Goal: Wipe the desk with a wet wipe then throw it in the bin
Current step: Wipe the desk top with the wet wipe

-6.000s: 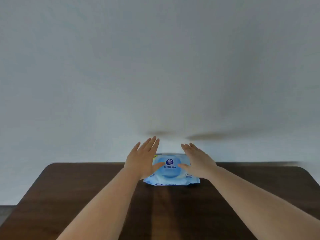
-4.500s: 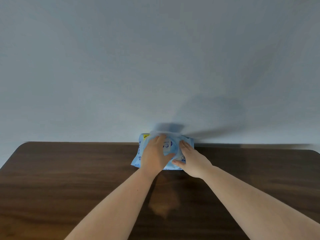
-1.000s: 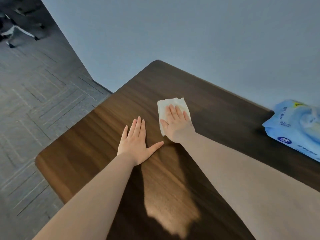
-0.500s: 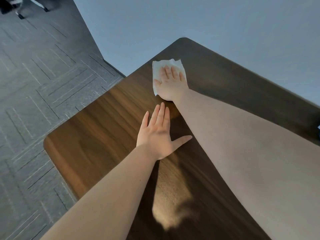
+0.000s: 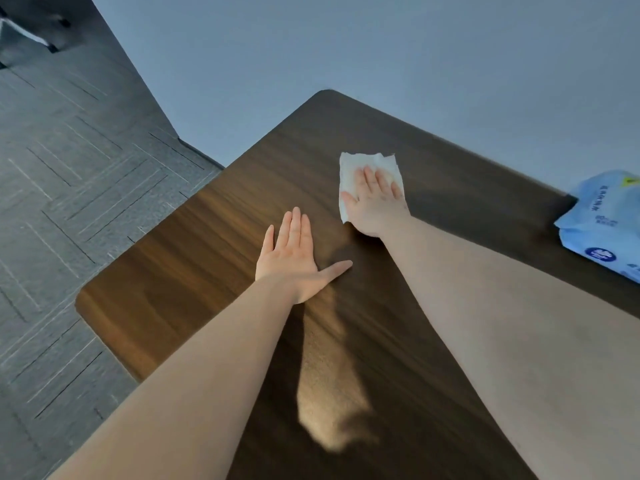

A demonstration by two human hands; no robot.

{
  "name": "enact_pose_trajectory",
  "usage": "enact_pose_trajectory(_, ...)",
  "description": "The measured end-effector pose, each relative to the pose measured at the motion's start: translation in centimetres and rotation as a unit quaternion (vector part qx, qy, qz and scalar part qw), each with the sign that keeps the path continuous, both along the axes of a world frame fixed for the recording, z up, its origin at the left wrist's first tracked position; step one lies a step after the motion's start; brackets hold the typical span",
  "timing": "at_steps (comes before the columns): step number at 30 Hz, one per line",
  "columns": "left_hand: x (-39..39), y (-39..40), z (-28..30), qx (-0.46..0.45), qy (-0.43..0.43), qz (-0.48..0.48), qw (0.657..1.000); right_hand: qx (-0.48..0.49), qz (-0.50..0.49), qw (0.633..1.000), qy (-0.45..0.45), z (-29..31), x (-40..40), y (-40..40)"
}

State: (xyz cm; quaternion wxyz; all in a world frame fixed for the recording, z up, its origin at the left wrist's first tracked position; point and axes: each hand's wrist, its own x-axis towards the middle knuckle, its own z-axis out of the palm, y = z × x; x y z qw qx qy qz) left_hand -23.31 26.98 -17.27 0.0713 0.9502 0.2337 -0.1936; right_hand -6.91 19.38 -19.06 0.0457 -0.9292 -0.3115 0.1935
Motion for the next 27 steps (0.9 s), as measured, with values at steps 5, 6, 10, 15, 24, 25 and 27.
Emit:
enact_pose_trajectory(5, 1.3, -2.1, 1.7, 0.053, 0.013, -0.114, 0.992, -0.014, -0.096, 0.995, 0.031, 0.9, -0.5, -11.1)
enact_pose_trajectory(6, 1.9, -3.5, 2.2, 0.047, 0.003, -0.134, 0.99, -0.016, -0.114, 0.993, 0.031, 0.9, -0.5, -13.4)
enact_pose_trajectory(10, 5.0, -10.2, 3.2, 0.004, -0.027, -0.199, 0.98, -0.03, -0.177, 0.983, 0.03, 0.5, -0.9, -22.0)
enact_pose_trajectory(15, 8.7, -19.8, 3.4, -0.03, -0.035, -0.273, 0.961, -0.04, -0.244, 0.969, 0.009, 0.8, -2.6, -32.2)
enact_pose_trajectory(24, 9.5, -38.1, 1.7, -0.069, -0.016, -0.448, 0.891, -0.042, -0.411, 0.91, 0.019, 0.9, -7.1, -54.1)
enact_pose_trajectory(25, 9.5, -40.0, 1.4, -0.071, -0.02, -0.463, 0.883, -0.045, -0.43, 0.902, 0.019, 0.8, -7.5, -56.4)
enact_pose_trajectory(27, 9.6, -43.3, 1.0, -0.078, -0.03, -0.483, 0.871, -0.051, -0.462, 0.885, 0.018, 0.8, -8.3, -60.7)
